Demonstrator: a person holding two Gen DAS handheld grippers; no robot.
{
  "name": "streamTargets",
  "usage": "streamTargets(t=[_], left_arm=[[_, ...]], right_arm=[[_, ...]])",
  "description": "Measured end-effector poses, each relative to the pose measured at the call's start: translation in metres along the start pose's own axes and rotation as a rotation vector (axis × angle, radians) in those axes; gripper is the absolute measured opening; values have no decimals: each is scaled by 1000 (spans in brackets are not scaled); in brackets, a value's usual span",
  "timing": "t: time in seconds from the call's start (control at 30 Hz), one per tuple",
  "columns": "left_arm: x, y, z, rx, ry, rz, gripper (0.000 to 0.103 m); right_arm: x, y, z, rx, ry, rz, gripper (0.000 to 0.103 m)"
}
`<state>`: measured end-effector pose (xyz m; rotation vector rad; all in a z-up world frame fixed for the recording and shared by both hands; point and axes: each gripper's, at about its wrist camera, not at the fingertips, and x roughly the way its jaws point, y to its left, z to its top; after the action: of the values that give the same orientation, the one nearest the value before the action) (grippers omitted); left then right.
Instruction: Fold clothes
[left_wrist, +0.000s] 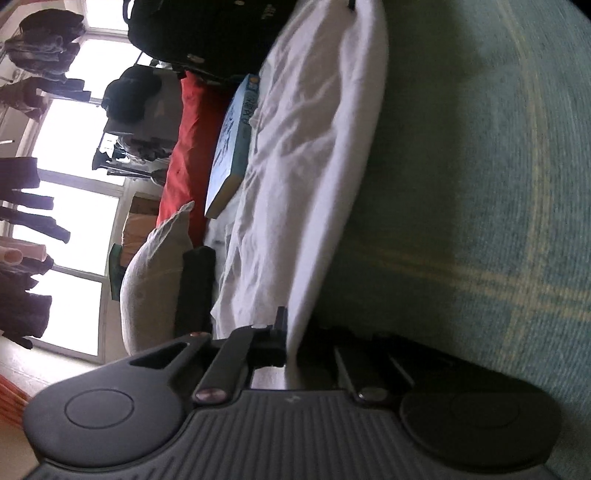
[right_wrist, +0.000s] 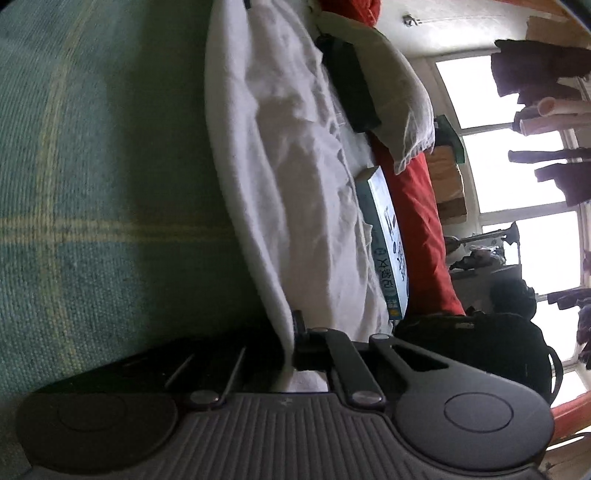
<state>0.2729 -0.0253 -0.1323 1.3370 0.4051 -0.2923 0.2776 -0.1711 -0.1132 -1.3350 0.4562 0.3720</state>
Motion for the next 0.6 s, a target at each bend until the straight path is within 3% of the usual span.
streamTargets(t=[0.3,0.6], left_arm=[[-25,13,-1,-7,-12,-13,1],[-93,8,-12,-31,-21,-42,2]], right_arm=[[-24,-21,-2,78,-36,27,5],[-87,-7,-8,64,-53,90,5]])
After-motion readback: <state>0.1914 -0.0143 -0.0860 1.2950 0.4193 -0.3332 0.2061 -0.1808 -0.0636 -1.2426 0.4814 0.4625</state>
